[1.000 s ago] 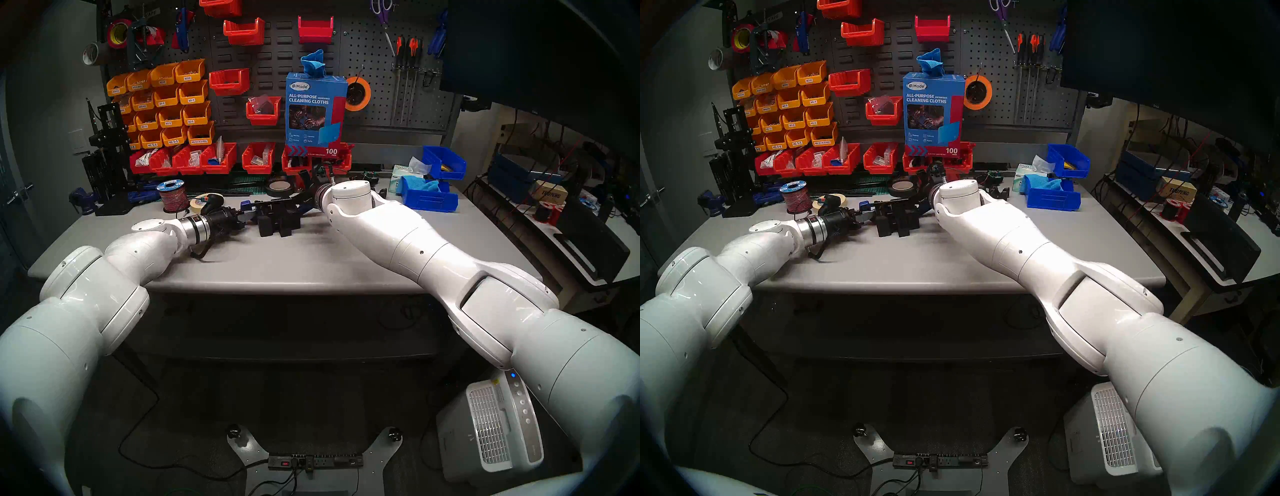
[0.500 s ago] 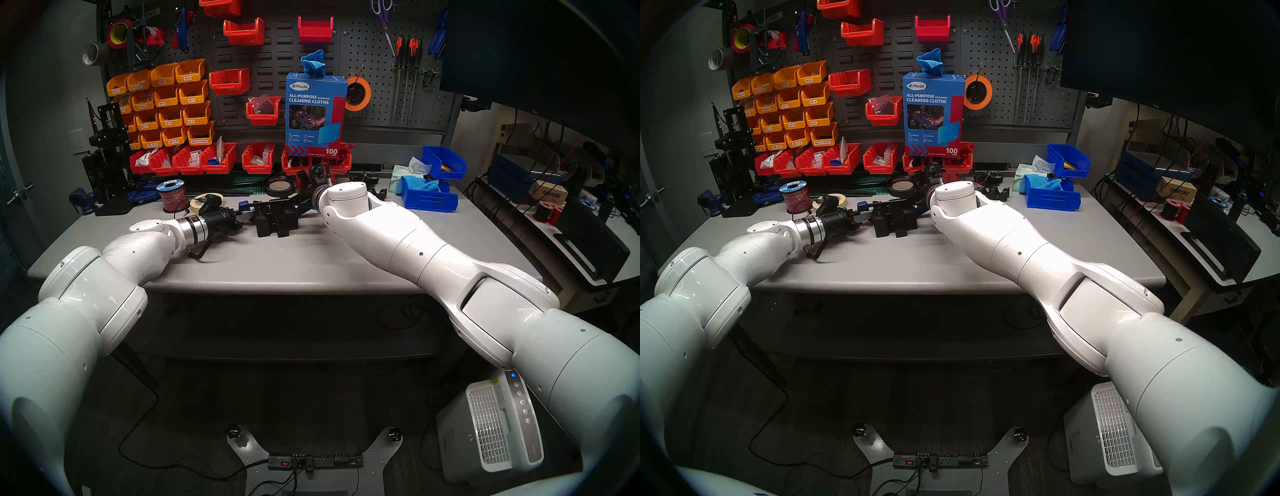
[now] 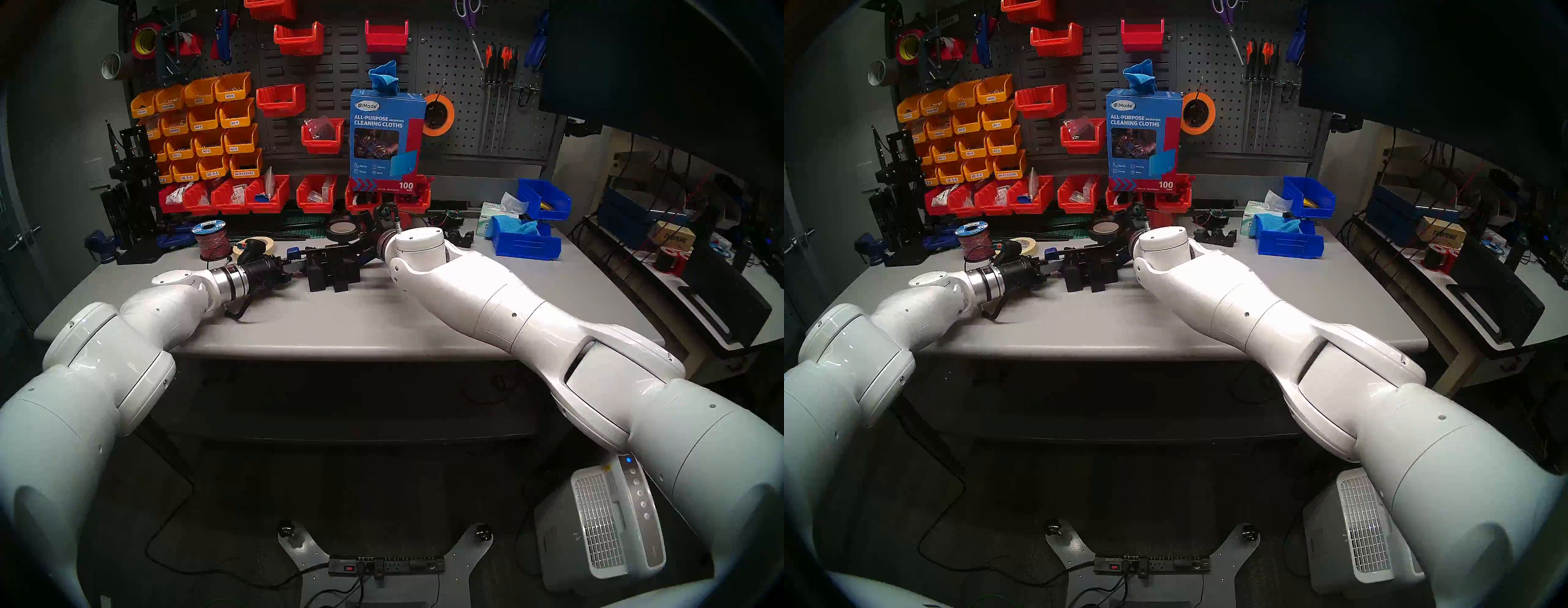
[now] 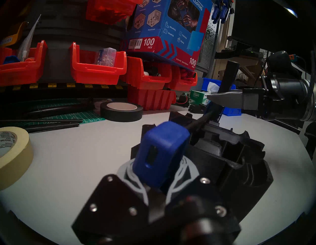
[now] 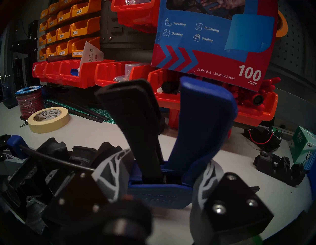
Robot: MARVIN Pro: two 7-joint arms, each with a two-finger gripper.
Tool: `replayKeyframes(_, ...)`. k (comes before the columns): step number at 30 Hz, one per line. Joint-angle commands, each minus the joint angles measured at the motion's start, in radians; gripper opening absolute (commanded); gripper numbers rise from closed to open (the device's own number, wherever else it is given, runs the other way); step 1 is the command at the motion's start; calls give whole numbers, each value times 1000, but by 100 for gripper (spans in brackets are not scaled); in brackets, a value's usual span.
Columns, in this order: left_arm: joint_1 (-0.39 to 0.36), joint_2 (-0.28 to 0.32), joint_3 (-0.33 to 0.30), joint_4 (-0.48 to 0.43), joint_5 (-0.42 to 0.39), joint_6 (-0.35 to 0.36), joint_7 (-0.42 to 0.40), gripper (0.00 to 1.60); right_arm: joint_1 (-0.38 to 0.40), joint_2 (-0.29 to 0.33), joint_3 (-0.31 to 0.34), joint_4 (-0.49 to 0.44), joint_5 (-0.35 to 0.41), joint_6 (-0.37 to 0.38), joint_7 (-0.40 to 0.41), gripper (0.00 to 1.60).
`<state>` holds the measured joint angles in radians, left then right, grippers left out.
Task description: Clamp the two 3D printed pieces together with the clamp
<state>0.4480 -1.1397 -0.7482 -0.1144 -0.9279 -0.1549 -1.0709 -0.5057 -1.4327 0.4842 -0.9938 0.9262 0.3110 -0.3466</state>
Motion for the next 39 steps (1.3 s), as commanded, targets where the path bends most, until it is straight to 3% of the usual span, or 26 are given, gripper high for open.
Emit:
replayKeyframes(1, -42, -11, -6, -24, -5, -7, -5, 0, -1, -104, -51, -106, 36, -10, 60, 0)
replayKeyframes(6, -40, -13, -6, -26, -4, -8, -14, 0, -8, -120, -66, -110, 47, -23, 40, 0)
replayKeyframes(7, -38, 0, -6, -20, -4, -9, -14, 0, 0, -85, -70, -97, 50, -29, 45, 0)
replayKeyframes(10, -39, -13, -6, -26, -4, -9, -19, 0, -6, -118, -77, -116, 53, -35, 27, 0)
replayKeyframes(14, -37, -4, -6, -23, -4, -10, -21, 0, -1, -99, -88, -120, 59, -46, 15, 0)
replayKeyframes(15, -38, -11, -6, -26, -4, -10, -23, 0, -3, -128, -89, -118, 60, -47, 6, 0)
replayKeyframes(16, -36, 3, -6, -20, -3, -10, -23, 0, 4, -89, -93, -113, 62, -52, 11, 0)
replayKeyframes(18, -38, -9, -7, -26, -4, -11, -26, 0, -2, -128, -98, -121, 64, -55, -4, 0)
replayKeyframes(20, -37, -5, -7, -24, -4, -11, -27, 0, 1, -105, -103, -131, 67, -60, -6, 0)
replayKeyframes(39, -36, 8, -9, -22, -3, -16, -38, 0, 11, -99, -147, -152, 98, -99, -71, 0)
